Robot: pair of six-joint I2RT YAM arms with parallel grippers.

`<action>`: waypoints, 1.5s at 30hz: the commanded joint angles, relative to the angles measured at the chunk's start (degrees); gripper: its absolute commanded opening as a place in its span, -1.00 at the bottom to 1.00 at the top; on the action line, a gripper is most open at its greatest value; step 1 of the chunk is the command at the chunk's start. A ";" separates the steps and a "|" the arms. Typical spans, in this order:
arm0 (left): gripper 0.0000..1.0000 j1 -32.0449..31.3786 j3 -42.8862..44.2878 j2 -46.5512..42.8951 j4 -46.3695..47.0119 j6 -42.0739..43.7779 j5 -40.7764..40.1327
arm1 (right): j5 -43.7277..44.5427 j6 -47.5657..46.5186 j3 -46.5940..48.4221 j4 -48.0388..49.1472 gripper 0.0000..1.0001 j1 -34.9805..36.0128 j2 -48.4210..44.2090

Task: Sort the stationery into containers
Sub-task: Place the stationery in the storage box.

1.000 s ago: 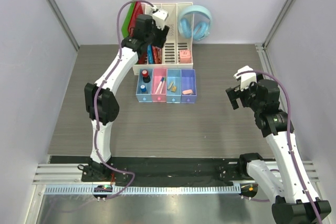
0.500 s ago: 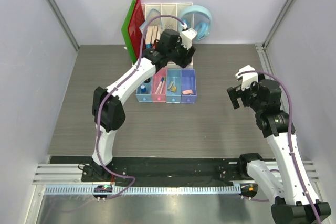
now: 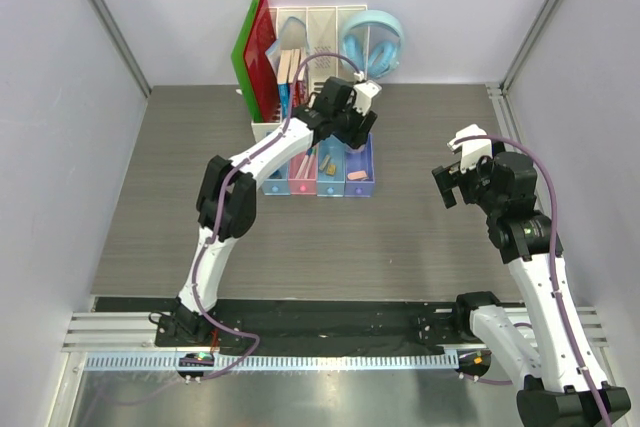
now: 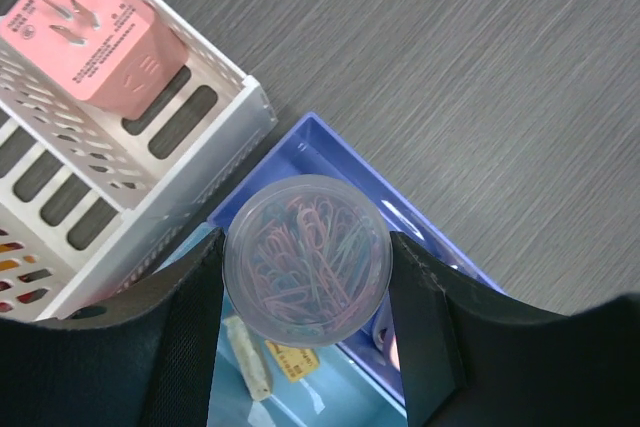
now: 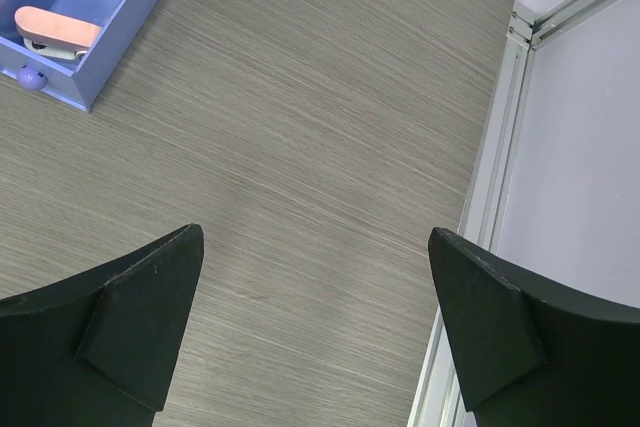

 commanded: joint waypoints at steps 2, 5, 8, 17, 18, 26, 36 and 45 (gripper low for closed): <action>-0.99 -0.49 0.39 0.48 3.28 -1.68 1.29 | -0.31 0.36 0.66 1.45 1.00 -0.18 -0.77; -0.99 -0.58 1.01 1.44 3.28 -2.21 1.38 | -0.14 0.27 0.57 1.45 0.99 -0.18 -0.60; -0.99 -0.76 0.92 1.79 3.20 -2.39 1.47 | -0.22 0.18 0.74 1.45 0.99 -0.18 -0.51; -1.00 -0.75 -0.84 3.20 5.92 -1.33 -0.03 | -0.49 0.36 0.30 1.53 0.99 -0.18 -0.77; -0.99 -0.67 -0.75 3.55 6.10 -1.24 -0.29 | -0.58 0.45 0.39 1.53 0.99 -0.18 -0.77; -0.85 -0.76 -1.10 4.78 6.80 -0.54 -0.73 | -0.66 0.45 0.48 1.45 0.99 -0.27 -0.51; -0.06 -0.67 -1.72 4.17 7.06 0.08 -0.82 | -0.75 0.45 0.13 1.45 0.99 -0.18 -0.59; 0.30 -0.76 -2.77 2.59 6.98 -0.36 -0.73 | -1.10 0.45 -0.14 1.45 0.99 -0.27 -0.68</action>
